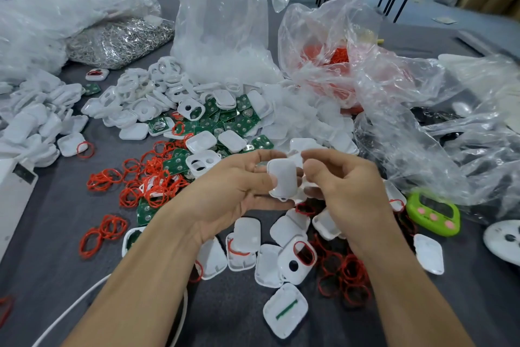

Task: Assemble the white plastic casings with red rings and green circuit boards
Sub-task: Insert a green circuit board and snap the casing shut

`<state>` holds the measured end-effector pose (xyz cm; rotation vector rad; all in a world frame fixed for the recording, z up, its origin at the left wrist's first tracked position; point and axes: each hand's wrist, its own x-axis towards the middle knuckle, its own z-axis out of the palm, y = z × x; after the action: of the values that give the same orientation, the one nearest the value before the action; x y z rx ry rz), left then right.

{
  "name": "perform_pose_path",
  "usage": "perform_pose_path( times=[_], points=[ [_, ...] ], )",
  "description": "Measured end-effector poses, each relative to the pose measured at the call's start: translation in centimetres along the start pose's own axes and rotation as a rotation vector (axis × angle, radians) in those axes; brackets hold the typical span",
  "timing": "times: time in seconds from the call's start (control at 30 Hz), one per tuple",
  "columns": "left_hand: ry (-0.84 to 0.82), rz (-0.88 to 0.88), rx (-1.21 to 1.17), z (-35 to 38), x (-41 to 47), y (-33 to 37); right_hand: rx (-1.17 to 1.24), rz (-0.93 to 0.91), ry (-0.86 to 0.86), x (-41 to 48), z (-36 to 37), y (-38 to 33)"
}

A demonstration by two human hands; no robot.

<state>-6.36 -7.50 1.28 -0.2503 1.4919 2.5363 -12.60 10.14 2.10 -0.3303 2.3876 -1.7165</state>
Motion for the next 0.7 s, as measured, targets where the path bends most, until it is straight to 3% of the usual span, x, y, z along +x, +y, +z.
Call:
perform_pose_path(
  times=[0.07, 0.13, 0.3, 0.7],
  points=[
    [-0.013, 0.000, -0.004, 0.1, -0.1, -0.1, 0.246, 0.143, -0.183, 0.1, 0.5, -0.1],
    [-0.001, 0.005, -0.002, 0.2, -0.2, -0.1, 0.377, 0.204, -0.254, -0.1, 0.9, -0.3],
    [0.104, 0.021, 0.045, 0.1, 0.0, -0.1, 0.446, 0.243, -0.252, 0.1, 1.6, 0.2],
    [0.235, 0.117, 0.198, 1.4, 0.5, -1.1, 0.455, 0.149, -0.032, 0.1, 2.6, 1.1]
  ],
)
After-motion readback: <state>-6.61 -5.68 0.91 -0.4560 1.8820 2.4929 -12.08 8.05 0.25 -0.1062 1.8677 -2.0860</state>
